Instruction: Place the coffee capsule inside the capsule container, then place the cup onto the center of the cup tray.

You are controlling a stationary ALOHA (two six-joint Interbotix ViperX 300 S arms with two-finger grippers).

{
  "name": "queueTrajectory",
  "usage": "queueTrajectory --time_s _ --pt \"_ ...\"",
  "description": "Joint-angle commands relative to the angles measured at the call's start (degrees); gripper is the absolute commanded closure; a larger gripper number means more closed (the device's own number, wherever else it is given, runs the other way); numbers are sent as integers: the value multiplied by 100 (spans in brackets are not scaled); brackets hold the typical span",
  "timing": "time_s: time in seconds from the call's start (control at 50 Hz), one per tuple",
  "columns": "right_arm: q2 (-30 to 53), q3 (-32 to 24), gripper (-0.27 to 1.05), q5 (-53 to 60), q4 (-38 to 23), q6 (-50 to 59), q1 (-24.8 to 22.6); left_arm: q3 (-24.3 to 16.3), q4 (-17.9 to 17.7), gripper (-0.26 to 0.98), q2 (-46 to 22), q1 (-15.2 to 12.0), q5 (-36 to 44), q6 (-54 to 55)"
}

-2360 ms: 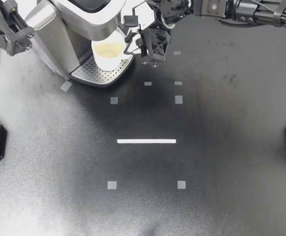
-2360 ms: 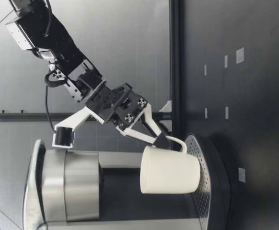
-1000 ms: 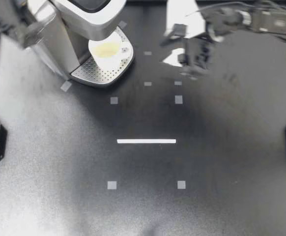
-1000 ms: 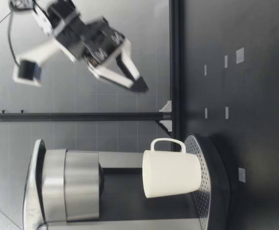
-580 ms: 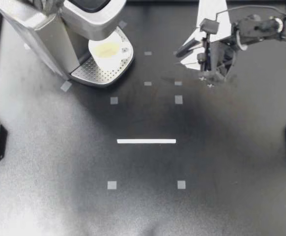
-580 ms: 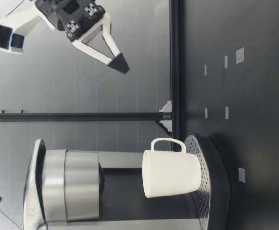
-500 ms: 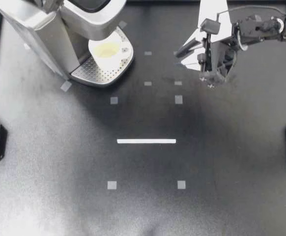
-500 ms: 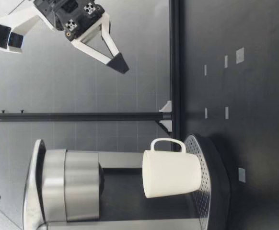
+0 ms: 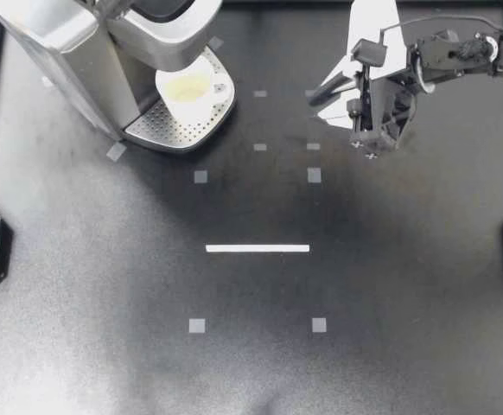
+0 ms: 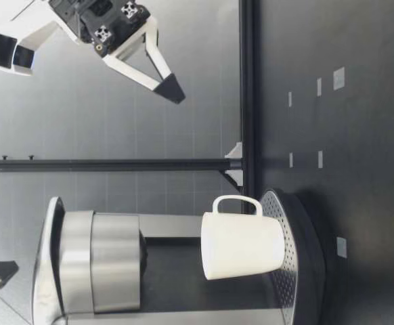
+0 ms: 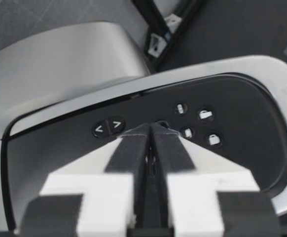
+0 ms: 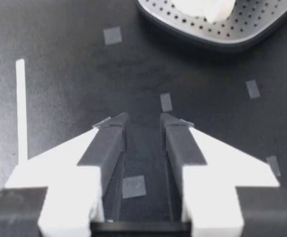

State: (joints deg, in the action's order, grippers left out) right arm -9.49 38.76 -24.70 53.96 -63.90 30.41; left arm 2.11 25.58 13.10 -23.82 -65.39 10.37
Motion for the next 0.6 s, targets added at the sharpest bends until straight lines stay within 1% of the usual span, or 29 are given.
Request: queueTrajectory --time_s 0.0,0.58 --pt "-114 -44 43 18 26 -9 -26 -35 9 61 26 -44 62 -9" --pt "-70 -44 43 79 26 -18 -26 334 -9 61 -123 -44 167 -9"
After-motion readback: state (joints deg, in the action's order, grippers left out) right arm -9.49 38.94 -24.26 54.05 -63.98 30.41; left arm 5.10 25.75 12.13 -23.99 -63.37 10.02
